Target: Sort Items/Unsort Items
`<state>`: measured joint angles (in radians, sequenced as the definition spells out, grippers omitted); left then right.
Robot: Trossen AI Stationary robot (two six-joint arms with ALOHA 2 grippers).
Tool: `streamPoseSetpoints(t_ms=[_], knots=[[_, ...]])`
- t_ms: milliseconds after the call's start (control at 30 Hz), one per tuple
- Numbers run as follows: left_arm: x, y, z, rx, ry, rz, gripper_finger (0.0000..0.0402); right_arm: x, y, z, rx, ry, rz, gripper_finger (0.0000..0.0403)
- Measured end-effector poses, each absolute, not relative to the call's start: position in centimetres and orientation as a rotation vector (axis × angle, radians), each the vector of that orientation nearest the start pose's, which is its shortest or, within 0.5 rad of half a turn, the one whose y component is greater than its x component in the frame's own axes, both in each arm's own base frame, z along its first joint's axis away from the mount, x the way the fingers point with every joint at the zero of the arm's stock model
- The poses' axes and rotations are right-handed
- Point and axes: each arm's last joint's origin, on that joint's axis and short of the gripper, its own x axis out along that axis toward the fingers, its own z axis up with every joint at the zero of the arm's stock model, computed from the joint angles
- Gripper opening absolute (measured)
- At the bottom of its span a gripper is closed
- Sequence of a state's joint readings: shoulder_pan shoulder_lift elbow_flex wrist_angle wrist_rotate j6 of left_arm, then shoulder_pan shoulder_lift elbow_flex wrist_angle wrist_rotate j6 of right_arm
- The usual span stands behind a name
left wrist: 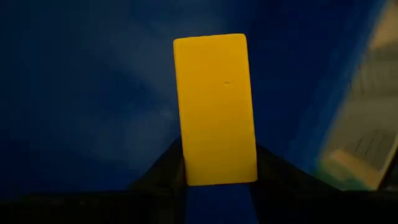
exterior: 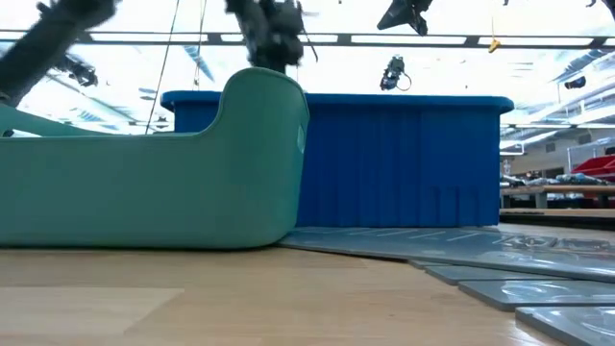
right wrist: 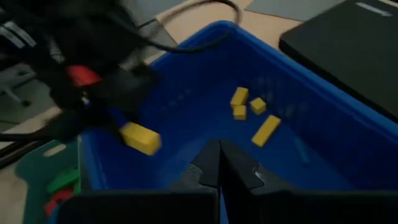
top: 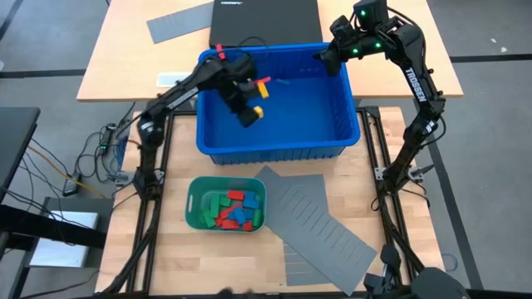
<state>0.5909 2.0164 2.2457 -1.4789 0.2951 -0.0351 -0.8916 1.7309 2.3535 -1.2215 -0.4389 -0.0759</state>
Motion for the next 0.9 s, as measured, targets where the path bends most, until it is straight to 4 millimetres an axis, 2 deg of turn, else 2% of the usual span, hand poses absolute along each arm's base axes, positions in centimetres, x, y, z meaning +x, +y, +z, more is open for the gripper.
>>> streamPoseSetpoints(t_ms=[133, 200, 333, 500, 667, 800, 900], knots=[[30.8, 17.0, 39.6, -0.52, 1.164, 0.296, 0.0129, 20.1, -22.9, 50.3, 0.267, 0.492, -0.404, 0.0001], [30.0, 15.5, 41.2, -0.536, 1.107, 0.273, 0.0129, 20.1, -22.9, 50.4, 0.258, 0.488, -0.405, 0.0002], [28.5, 12.7, 42.3, -0.568, 1.085, 0.192, 0.0129, 20.1, -22.9, 50.4, 0.252, 0.484, -0.402, 0.0002], [26.4, 9.3, 39.5, -0.603, 1.237, 0.156, 0.0129, 20.1, -22.9, 50.3, 0.257, 0.489, -0.399, 0.0002], [23.7, 6.0, 34.7, -0.626, 1.389, 0.139, 0.0129, 20.2, -22.8, 50.3, 0.258, 0.492, -0.395, 0.0002], [22.4, 4.2, 31.7, -0.643, 1.344, 0.116, 0.0129, 20.2, -22.8, 50.3, 0.258, 0.493, -0.394, 0.0002], [22.3, 3.0, 29.6, -0.607, 1.319, 0.085, 0.0129, 20.2, -22.8, 50.3, 0.265, 0.491, -0.396, 0.0002]])
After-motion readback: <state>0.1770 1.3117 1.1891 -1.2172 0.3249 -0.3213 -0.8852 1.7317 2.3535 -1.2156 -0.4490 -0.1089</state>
